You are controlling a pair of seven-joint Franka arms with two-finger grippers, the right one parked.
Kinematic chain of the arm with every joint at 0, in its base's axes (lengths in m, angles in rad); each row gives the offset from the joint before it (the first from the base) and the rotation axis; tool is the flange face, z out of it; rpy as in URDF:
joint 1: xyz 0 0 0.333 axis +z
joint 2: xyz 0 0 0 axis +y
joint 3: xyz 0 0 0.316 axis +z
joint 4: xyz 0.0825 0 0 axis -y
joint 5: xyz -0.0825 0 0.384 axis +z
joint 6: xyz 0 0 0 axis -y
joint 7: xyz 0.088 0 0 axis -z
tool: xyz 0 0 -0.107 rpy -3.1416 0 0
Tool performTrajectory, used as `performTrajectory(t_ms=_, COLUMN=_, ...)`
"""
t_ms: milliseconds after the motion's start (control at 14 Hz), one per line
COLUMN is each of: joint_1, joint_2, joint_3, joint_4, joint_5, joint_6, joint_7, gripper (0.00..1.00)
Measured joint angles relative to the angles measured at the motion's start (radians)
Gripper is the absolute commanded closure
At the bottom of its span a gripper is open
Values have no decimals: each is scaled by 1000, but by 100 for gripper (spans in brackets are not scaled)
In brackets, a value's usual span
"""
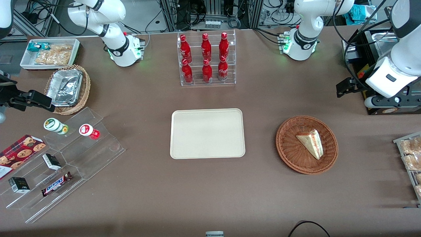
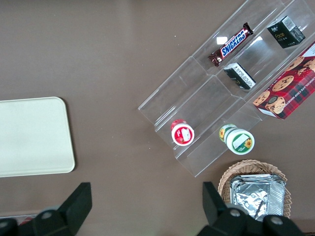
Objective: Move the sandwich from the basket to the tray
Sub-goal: 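Lower the open left gripper over the wrapped sandwich in the basket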
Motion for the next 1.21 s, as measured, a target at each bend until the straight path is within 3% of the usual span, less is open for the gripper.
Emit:
performTrajectory(t_ms=643, joint_1=0, joint_2=68, joint_3=2, joint_4=-49, joint_5=0, joint_6=11, joint_7=1, gripper=0)
performTrajectory(t_ms=1000, joint_1=3, joint_2=108, joint_3=6, joint_4=-242, joint_5=0, joint_6=306, joint_7=-19, gripper=0)
performTrajectory(t_ms=1214, joint_1=8, joint_2=112, joint_3=7, joint_4=-344, joint_5=0, joint_6=459, joint_7=-190, gripper=0)
